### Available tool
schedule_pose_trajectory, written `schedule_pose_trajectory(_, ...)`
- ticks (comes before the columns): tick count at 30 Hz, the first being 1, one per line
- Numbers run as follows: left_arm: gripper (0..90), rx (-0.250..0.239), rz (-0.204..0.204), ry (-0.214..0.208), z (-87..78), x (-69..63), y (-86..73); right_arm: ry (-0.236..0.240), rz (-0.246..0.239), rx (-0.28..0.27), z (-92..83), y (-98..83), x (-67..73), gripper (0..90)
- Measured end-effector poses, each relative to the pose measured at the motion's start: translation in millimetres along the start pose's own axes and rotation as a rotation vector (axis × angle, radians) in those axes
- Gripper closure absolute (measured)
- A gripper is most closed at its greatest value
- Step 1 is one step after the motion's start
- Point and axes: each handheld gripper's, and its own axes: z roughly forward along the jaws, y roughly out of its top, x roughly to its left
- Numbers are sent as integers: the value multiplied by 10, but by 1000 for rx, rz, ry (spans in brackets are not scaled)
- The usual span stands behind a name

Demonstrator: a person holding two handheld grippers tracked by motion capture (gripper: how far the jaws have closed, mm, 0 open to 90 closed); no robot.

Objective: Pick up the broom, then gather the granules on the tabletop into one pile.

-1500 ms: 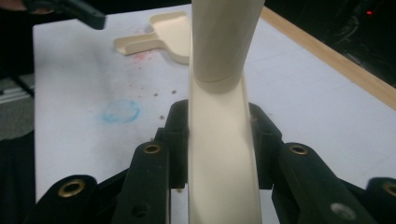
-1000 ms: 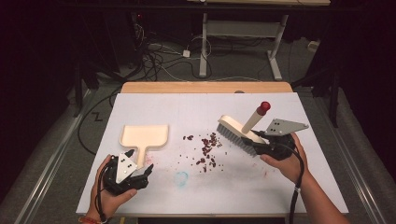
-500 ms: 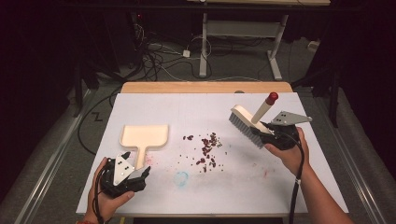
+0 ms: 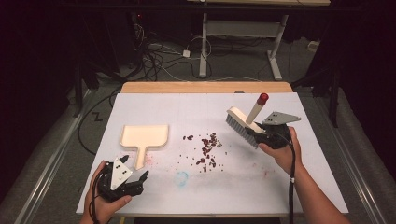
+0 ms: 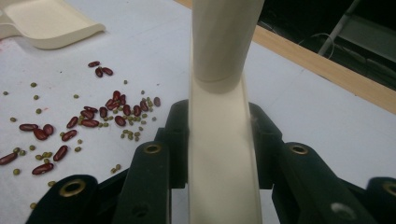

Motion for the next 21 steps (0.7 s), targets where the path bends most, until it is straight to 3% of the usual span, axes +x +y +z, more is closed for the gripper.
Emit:
schedule_pose_trajectory(12, 195, 22, 24, -17, 49, -34, 4, -6, 31, -3, 63, -35, -72, 671)
schedule_pose_trajectory(21, 195, 18, 29, -35, 50, -54, 32, -4, 23, -24, 88, 17, -12, 671)
